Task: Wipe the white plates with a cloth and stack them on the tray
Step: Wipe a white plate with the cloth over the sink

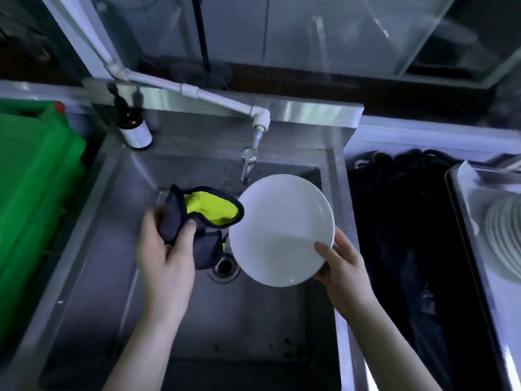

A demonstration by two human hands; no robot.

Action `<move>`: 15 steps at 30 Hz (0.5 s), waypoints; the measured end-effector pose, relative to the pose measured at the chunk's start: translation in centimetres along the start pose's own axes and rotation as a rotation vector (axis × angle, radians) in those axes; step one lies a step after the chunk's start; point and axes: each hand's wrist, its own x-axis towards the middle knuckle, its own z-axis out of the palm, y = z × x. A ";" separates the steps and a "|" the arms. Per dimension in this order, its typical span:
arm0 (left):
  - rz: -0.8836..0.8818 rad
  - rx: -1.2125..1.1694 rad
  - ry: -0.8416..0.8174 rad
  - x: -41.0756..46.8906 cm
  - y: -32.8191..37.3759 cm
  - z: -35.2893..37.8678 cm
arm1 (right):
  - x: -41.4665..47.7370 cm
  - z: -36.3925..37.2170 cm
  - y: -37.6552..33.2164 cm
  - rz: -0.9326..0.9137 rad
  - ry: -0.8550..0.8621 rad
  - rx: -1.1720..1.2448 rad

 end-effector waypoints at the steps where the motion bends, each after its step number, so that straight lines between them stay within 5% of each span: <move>1: 0.081 -0.005 0.032 -0.2 1.2 0.1 | -0.4 0.1 -0.6 -0.010 0.001 0.011; 5: 0.362 0.239 0.000 -2.6 5.5 2.1 | -2.0 0.6 -2.8 -0.030 -0.033 0.095; 10: 0.655 0.776 -0.683 -7.7 7.0 5.1 | -3.9 0.3 -6.3 -0.119 -0.116 0.203; 15: 0.665 0.711 -0.860 -9.1 8.9 4.4 | -5.0 -2.3 -9.1 -0.144 -0.149 0.346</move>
